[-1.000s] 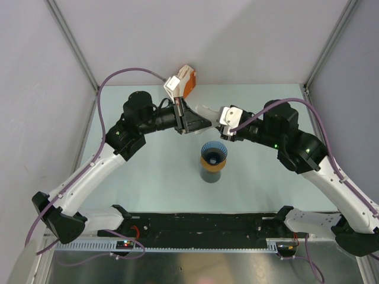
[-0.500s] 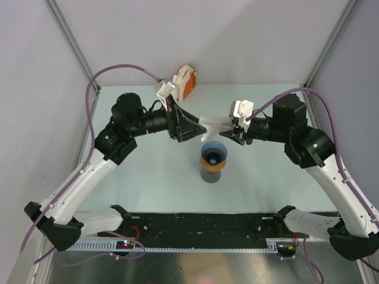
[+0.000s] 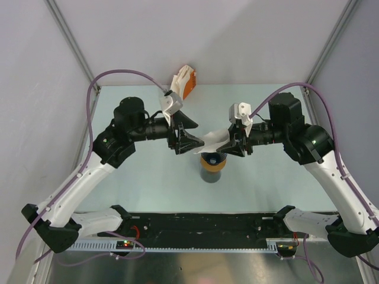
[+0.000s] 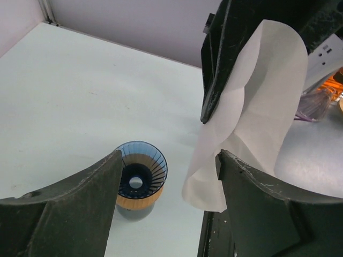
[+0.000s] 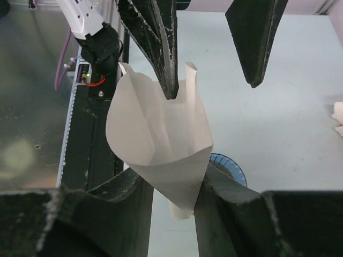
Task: Place the coffee filter in the dripper
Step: Adjust the coffee filter.
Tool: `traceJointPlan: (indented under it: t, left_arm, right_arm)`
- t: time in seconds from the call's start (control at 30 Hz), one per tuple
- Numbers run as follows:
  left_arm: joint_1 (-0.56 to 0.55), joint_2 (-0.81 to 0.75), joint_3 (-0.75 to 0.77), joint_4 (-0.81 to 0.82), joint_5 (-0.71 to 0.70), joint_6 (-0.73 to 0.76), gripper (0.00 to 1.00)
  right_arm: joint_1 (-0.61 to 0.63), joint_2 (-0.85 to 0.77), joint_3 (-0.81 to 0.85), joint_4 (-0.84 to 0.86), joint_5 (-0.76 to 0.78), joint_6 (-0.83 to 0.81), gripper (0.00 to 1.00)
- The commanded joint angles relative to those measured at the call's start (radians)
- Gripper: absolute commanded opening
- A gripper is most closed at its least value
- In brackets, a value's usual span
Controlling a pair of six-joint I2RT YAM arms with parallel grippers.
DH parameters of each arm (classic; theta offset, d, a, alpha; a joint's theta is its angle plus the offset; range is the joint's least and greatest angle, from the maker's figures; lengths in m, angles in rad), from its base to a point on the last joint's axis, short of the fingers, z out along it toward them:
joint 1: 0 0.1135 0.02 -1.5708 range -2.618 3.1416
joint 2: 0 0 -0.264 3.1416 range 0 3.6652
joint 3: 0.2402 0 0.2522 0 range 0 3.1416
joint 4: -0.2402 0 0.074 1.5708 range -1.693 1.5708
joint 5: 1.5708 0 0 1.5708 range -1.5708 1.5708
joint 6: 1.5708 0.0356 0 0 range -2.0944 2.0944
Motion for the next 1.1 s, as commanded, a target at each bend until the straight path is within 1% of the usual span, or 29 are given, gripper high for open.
traceJointPlan:
  t: [0.0, 0.2, 0.33, 0.47, 0.6, 0.67, 0.7, 0.73, 0.8, 0.83, 0.9, 0.97, 1.07]
  left_arm:
    - [-0.033, -0.007, 0.047, -0.014, 0.023, 0.080, 0.77]
    - [-0.069, 0.007, 0.079, -0.015, 0.034, 0.082, 0.75]
    - [-0.098, 0.027, 0.092, -0.015, 0.041, 0.079, 0.67]
    - [-0.117, 0.041, 0.100, -0.015, 0.055, 0.074, 0.56]
    - [-0.127, 0.053, 0.108, -0.015, 0.073, 0.060, 0.42]
    - [-0.128, 0.060, 0.117, -0.014, 0.082, 0.045, 0.26]
    - [-0.129, 0.062, 0.120, -0.014, 0.082, 0.033, 0.16]
    - [-0.128, 0.064, 0.124, -0.014, 0.068, 0.013, 0.08]
    - [-0.124, 0.068, 0.134, -0.015, 0.037, -0.039, 0.02]
    - [-0.119, 0.071, 0.139, -0.014, 0.027, -0.074, 0.01]
    - [-0.102, 0.080, 0.152, -0.010, 0.021, -0.141, 0.01]
    - [-0.087, 0.089, 0.162, 0.008, 0.029, -0.204, 0.00]
    - [-0.070, 0.100, 0.166, 0.033, 0.050, -0.273, 0.00]
  right_arm:
    - [0.010, 0.003, 0.032, -0.033, -0.048, 0.024, 0.35]
    - [0.020, 0.013, 0.034, -0.039, -0.054, 0.029, 0.34]
    - [0.024, 0.020, 0.037, -0.030, -0.070, 0.050, 0.34]
    - [0.022, 0.020, 0.033, -0.020, -0.083, 0.071, 0.34]
    - [0.013, 0.019, 0.033, -0.014, -0.102, 0.090, 0.34]
    - [0.005, 0.019, 0.033, -0.012, -0.110, 0.105, 0.35]
    - [-0.001, 0.019, 0.032, -0.008, -0.113, 0.112, 0.35]
    - [-0.006, 0.017, 0.030, -0.004, -0.114, 0.121, 0.38]
    - [-0.020, 0.007, 0.023, 0.009, -0.108, 0.131, 0.45]
    - [-0.025, -0.002, 0.013, 0.017, -0.096, 0.133, 0.49]
    - [-0.031, -0.023, -0.013, 0.047, -0.068, 0.133, 0.65]
    - [-0.031, -0.045, -0.042, 0.090, -0.042, 0.133, 0.76]
    - [-0.013, -0.068, -0.069, 0.128, 0.005, 0.096, 0.86]
